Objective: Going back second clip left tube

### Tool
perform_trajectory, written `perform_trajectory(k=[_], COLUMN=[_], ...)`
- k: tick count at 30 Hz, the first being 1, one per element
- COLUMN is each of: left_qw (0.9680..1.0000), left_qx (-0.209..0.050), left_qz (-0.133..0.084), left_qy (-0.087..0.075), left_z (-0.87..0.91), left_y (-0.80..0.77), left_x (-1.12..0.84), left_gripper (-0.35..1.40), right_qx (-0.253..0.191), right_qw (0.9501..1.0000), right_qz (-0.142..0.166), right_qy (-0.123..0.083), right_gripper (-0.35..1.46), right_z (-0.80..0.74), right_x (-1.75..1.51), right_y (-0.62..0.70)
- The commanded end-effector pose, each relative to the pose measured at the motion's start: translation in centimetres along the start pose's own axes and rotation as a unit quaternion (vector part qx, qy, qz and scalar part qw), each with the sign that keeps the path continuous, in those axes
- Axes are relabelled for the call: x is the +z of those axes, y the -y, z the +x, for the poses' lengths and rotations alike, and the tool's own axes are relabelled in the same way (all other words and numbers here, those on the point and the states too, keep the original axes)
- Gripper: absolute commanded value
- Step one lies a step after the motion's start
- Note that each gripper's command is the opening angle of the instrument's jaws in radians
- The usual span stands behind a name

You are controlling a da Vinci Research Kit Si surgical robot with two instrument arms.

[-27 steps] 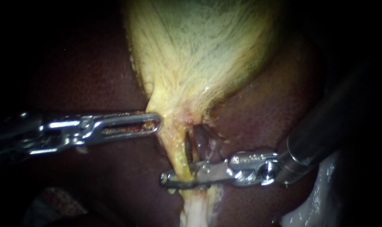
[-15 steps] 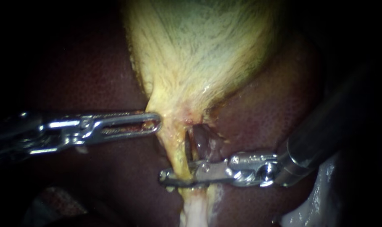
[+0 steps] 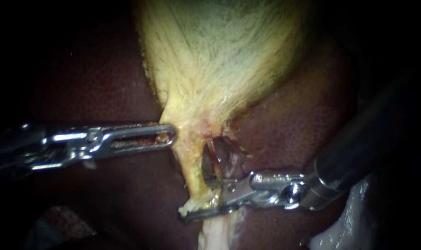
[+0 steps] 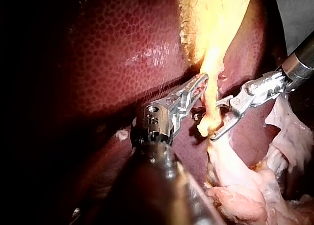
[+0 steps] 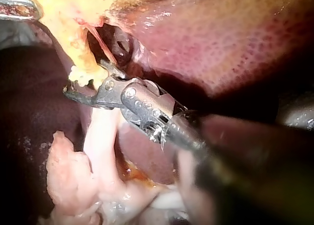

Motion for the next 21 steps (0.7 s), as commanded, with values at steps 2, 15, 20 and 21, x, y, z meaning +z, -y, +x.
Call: perform_trajectory(k=[2, 15, 20, 21], left_qw=[1.0, 1.0, 1.0, 1.0], left_qx=[0.0, 0.0, 0.0, 0.0], left_qz=[0.0, 0.001, 0.001, 0.001], left_qy=[0.0, 0.0, -0.001, -0.001], left_z=[0.0, 0.0, 0.0, 0.0], left_y=[0.0, -0.01, -0.01, -0.01], left_x=[0.0, -0.02, -0.04, -0.04], left_gripper=[-0.35, -0.35, -0.35, -0.35], right_qx=[-0.008, -0.029, -0.035, -0.04], right_qw=[1.0, 0.9995, 0.9993, 0.9991], right_qz=[0.001, 0.009, 0.007, 0.003], right_qy=[-0.001, -0.012, -0.014, -0.015], right_gripper=[0.58, 0.6, 0.6, 0.6], right_z=[0.02, 0.04, 0.02, 0.02], right_x=[-0.05, -0.24, -0.56, -0.63], right_y=[0.0, 0.08, 0.04, 0.03])
